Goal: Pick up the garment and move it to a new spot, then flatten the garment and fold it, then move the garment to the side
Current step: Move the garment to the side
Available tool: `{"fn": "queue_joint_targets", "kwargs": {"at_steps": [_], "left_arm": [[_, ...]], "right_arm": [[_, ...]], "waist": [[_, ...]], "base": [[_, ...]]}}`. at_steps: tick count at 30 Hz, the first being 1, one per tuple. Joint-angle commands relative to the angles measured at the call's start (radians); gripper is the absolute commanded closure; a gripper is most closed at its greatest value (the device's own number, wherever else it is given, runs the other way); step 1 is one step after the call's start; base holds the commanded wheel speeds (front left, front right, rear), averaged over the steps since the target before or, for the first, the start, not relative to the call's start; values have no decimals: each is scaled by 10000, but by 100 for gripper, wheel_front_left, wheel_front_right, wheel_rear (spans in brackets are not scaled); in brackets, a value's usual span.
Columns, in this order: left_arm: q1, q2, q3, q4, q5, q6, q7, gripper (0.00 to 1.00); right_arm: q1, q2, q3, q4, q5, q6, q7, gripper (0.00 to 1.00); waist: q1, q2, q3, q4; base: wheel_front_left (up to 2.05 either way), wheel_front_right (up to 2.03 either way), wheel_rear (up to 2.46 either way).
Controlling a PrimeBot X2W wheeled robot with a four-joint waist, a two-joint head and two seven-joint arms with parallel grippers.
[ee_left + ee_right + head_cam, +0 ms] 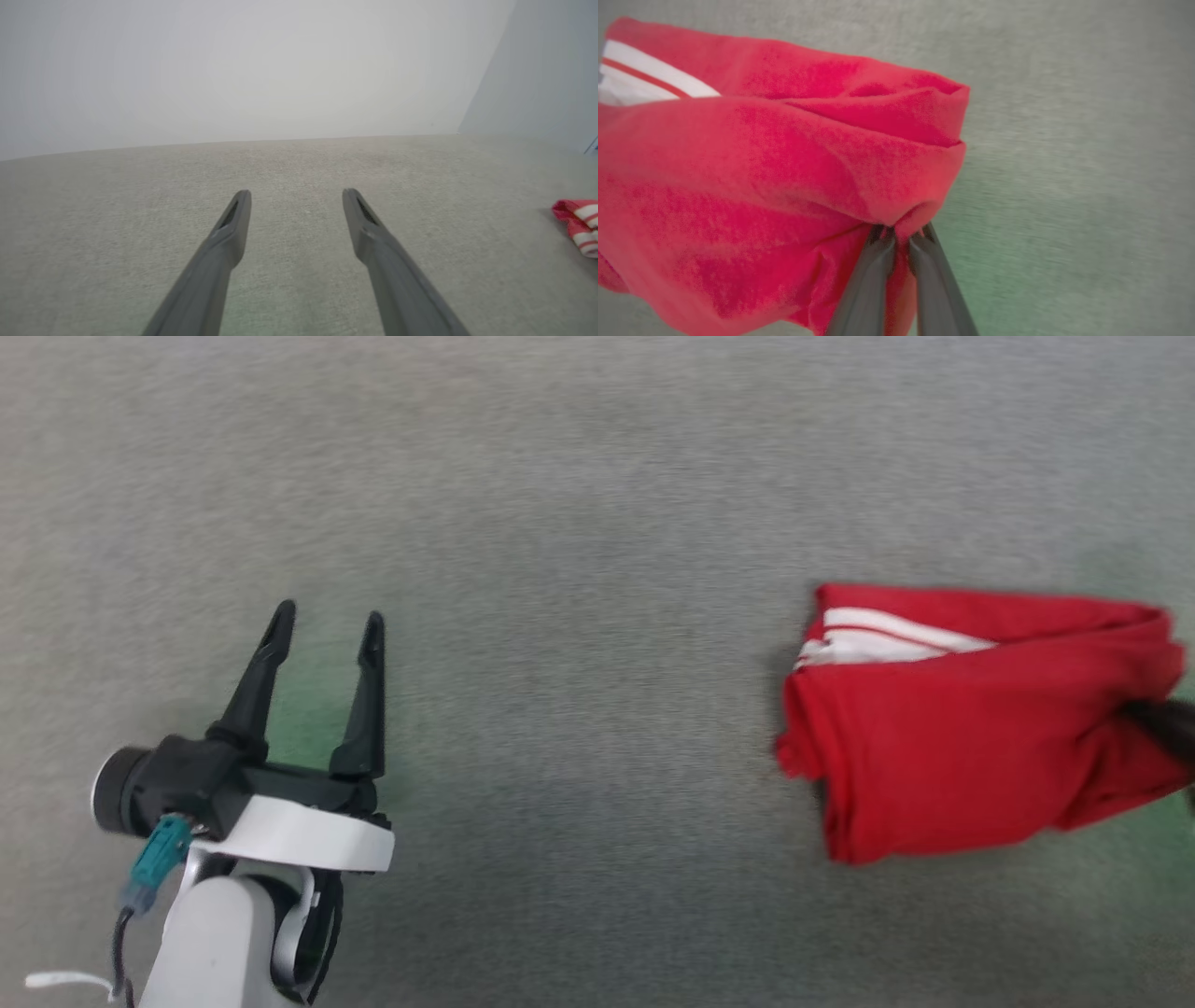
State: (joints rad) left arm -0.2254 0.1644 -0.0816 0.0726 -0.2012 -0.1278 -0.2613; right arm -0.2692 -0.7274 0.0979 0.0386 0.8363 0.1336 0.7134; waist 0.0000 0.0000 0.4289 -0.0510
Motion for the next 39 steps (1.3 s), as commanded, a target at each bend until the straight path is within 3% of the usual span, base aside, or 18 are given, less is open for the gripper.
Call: {"fn": "queue_joint_targets", "kwargs": {"at_steps": [1, 9, 16, 26, 39], "left_arm": [[-189, 90, -108, 8, 60, -32, -45, 0], [-1570, 989, -1312, 126, -73, -32, -44, 0], [-3438, 1710, -2304, 167, -128, -32, -45, 0], [-5373, 2193, -3361, 142, -247, -32, -46, 0], [-5877, 2419, -3345, -193, -193, -31, -46, 0]], "right_arm": [[96, -10, -232, 42, -40, -52, -228, 100], [-214, 24, -2037, 981, 16, -50, -1542, 100], [-1281, 131, -3116, 2630, -487, -32, -2746, 100], [-3675, 164, -3404, 5457, -1827, -32, -4343, 100], [-5623, 282, -2879, 8111, -2813, -32, -5573, 100]], "waist": [[0, 0, -58, -361], [0, 0, 557, -1600], [0, 0, 1694, -1942], [0, 0, 2689, -1961], [0, 0, 3117, -1647]], "base": [[0, 0, 0], [0, 0, 0], [0, 0, 0], [0, 0, 0], [0, 0, 0]]}}
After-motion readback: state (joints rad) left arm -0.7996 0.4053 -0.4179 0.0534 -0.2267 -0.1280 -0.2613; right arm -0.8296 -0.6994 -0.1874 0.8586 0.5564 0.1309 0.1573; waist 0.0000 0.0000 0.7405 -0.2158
